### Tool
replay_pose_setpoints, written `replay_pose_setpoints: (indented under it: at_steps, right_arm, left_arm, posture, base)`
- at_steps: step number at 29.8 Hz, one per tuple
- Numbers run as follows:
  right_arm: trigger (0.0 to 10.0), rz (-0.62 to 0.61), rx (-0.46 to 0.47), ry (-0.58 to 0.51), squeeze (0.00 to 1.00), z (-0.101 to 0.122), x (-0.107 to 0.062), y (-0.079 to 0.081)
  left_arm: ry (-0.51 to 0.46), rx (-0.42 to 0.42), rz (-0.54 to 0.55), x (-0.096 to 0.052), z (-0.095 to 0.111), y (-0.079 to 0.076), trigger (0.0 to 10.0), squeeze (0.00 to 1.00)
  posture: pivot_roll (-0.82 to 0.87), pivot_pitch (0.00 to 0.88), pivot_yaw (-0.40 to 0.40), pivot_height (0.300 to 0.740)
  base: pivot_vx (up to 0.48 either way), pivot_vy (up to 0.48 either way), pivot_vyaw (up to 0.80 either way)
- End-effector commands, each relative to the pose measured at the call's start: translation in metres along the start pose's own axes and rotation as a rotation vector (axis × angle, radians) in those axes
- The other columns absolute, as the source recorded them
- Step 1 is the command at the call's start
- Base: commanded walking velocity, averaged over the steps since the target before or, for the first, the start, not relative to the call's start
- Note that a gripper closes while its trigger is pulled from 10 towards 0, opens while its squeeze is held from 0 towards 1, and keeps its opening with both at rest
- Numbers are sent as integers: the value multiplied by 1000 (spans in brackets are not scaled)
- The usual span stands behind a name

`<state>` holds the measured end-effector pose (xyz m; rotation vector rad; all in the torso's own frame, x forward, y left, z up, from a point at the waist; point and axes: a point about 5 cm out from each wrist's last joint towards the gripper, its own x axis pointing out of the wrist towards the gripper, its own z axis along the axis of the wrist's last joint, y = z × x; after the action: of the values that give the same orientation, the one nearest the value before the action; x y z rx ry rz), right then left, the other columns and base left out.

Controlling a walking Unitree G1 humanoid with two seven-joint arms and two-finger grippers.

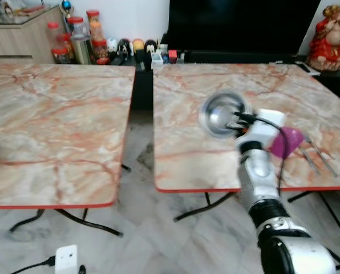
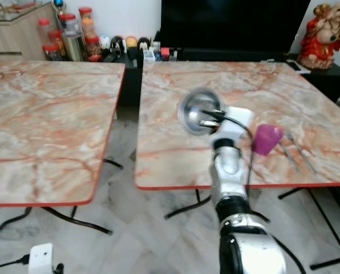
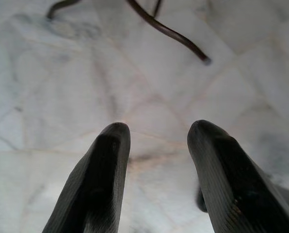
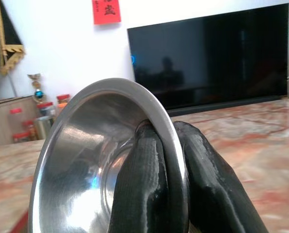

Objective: Setting the table

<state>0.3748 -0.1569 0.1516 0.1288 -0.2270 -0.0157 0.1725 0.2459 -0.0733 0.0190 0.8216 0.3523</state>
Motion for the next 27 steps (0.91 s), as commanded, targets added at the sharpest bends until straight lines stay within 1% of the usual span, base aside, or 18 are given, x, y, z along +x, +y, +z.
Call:
replay_pose_setpoints:
  at_steps: [1, 4, 7, 14, 23, 27]
  right_arm:
    - [10000, -15, -17, -14, 0, 6, 3, -9]
    - [10000, -8, -21, -12, 0, 7, 4, -8]
    - [10000, -17, 0, -4, 0, 6, 4, -7]
    - [10000, -21, 7, 13, 0, 1, 2, -5]
    - [10000, -16, 12, 19, 0, -1, 1, -2]
    - [10000, -2, 0, 23, 0, -2, 0, 0]
  left_arm:
    - [16, -12, -9, -1, -5, -5, 10000, 0]
    - [18, -13, -8, -2, -6, -4, 10000, 0]
    - [22, -12, -5, -2, -7, -3, 10000, 0]
    - [25, -8, 1, -2, -8, 0, 10000, 0]
    - [21, 6, 3, -2, -6, 3, 10000, 0]
    - [14, 3, 5, -1, -4, 3, 10000, 0]
  posture:
    - [103, 0, -33, 740]
    - [106, 0, -35, 740]
    - [111, 0, -31, 740]
    - [111, 0, -24, 740]
    - [112, 0, -20, 740]
    - [116, 0, -19, 740]
  base:
    - [0, 472, 788]
    - [0, 472, 788]
    - [0, 472, 0]
    - [0, 472, 0]
    - [0, 472, 0]
    - [0, 472, 0]
